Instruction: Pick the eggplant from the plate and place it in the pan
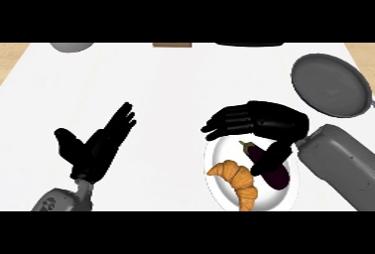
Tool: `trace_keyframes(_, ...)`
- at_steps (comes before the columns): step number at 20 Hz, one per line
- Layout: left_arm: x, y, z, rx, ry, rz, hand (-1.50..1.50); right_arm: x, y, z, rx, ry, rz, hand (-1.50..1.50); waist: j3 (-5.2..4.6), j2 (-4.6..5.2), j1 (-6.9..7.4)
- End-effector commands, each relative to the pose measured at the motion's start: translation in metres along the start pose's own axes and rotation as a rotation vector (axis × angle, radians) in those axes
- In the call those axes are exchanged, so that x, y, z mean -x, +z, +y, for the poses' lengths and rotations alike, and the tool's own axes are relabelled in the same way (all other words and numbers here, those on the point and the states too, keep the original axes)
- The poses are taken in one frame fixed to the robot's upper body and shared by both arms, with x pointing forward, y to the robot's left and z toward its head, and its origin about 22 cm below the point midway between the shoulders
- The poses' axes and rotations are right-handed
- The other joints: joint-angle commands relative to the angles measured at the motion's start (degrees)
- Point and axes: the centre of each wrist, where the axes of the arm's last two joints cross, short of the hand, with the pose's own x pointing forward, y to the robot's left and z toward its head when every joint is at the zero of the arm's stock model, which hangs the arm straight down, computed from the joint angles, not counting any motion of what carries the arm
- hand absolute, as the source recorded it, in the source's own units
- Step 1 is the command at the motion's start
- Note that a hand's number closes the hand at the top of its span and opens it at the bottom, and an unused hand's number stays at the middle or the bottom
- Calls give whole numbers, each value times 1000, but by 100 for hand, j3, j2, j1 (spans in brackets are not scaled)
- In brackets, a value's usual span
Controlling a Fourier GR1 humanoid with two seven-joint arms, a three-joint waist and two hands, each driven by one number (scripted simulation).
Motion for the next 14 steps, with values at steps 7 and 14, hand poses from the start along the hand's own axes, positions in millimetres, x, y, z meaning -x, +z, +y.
trace_keyframes(7,1,4,6,-35,27,5,0,-49,-26,-5,-552,622,264,-150,-10,-95,-177)
trace_keyframes(14,15,3,-3,-54,39,18,0,-92,-41,46,-859,800,398,-150,-7,-85,-262)
